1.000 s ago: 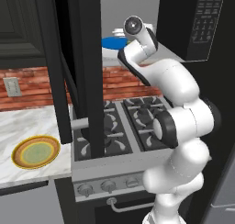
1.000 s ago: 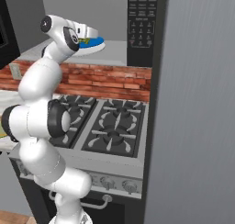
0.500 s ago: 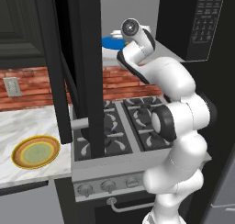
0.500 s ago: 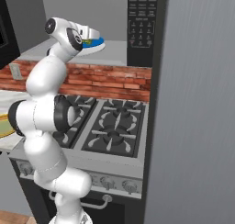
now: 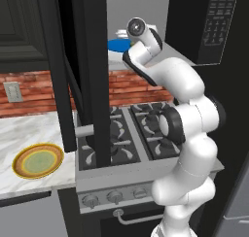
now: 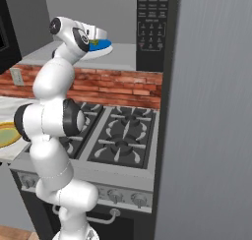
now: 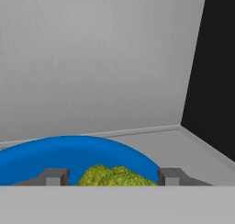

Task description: Pick the broccoli from the counter and place it in the microwave. Then turn on the microwave.

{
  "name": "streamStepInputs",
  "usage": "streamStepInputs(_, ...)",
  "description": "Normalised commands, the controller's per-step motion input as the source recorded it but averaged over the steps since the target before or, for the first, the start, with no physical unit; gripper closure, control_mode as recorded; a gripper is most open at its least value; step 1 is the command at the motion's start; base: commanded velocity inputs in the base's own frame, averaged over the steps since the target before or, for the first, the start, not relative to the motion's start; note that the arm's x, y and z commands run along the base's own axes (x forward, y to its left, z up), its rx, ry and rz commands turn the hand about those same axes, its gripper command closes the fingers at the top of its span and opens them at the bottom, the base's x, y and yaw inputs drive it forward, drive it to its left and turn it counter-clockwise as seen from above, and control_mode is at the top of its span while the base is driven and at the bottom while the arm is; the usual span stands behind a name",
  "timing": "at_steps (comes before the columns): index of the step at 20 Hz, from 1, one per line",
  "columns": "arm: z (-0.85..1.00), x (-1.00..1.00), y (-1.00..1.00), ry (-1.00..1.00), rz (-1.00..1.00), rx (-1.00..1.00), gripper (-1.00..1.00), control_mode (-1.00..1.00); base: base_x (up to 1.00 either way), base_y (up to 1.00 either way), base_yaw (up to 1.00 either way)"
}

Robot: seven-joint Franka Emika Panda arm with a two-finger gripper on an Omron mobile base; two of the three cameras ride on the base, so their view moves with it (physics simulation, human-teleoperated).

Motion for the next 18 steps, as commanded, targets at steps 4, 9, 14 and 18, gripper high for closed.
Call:
streamStepInputs(4,-0.08,0.19,0.09,0.0,0.0,0.0,1.0,-1.0,0.0,0.0,0.0)
streamStepInputs(9,-0.14,0.13,0.04,0.03,0.0,-0.01,-1.0,-1.0,0.0,0.0,0.0)
streamStepInputs(14,-0.07,0.0,0.0,0.0,0.0,0.0,-1.0,-1.0,0.0,0.0,0.0)
streamStepInputs(18,-0.01,0.0,0.0,0.0,0.0,0.0,-1.0,-1.0,0.0,0.0,0.0)
